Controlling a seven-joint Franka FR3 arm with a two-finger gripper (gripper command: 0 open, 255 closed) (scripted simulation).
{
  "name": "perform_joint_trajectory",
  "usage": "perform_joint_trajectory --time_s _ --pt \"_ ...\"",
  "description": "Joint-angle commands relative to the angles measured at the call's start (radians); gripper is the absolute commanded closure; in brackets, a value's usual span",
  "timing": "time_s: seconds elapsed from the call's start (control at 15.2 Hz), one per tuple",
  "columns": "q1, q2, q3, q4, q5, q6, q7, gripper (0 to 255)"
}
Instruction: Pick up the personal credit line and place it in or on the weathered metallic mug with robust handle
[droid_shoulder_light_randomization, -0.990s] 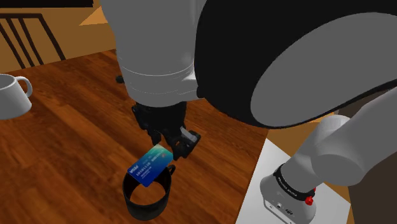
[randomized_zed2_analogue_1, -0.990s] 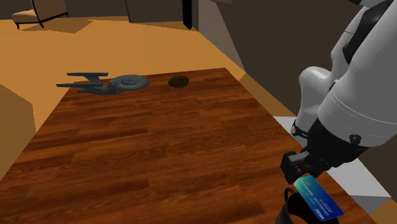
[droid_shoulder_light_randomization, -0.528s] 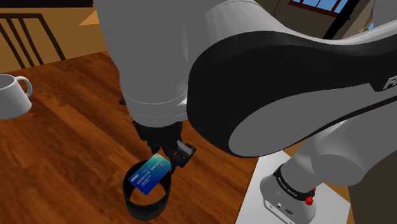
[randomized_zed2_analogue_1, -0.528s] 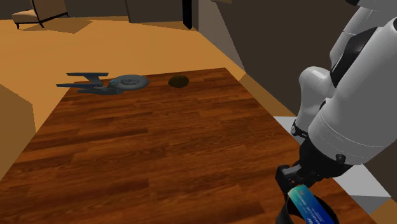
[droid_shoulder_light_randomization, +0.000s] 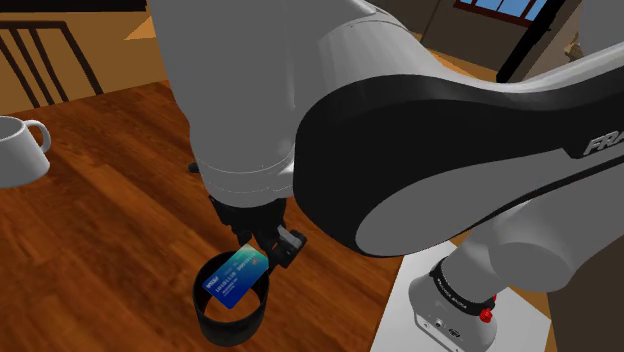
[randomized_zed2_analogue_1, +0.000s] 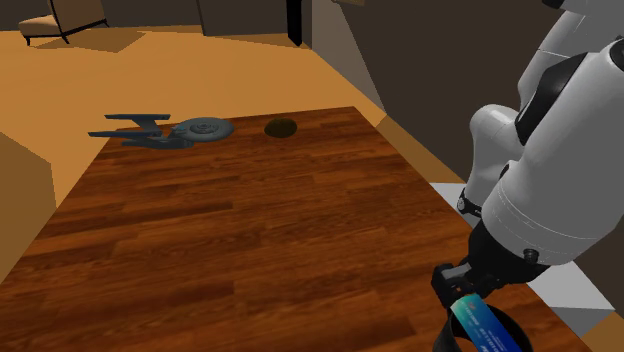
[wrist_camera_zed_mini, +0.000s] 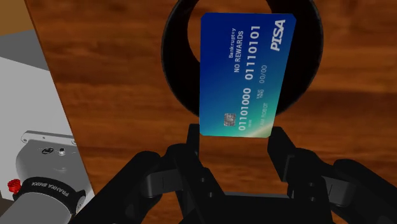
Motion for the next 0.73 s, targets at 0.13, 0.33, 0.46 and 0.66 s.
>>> perform_joint_trajectory --time_s 0.13,0.33,0.46,0.66 --pt "0.0 0.0 0.0 0.0 0.0 0.0 0.0 0" --pt "0.0 0.0 0.0 0.0 0.0 0.0 0.0 0" --pt "0.001 -0.007 -0.003 0.028 0.005 -0.034 -0.004 0" --pt "0.001 -0.018 -0.009 0.115 0.009 -0.128 -0.009 0"
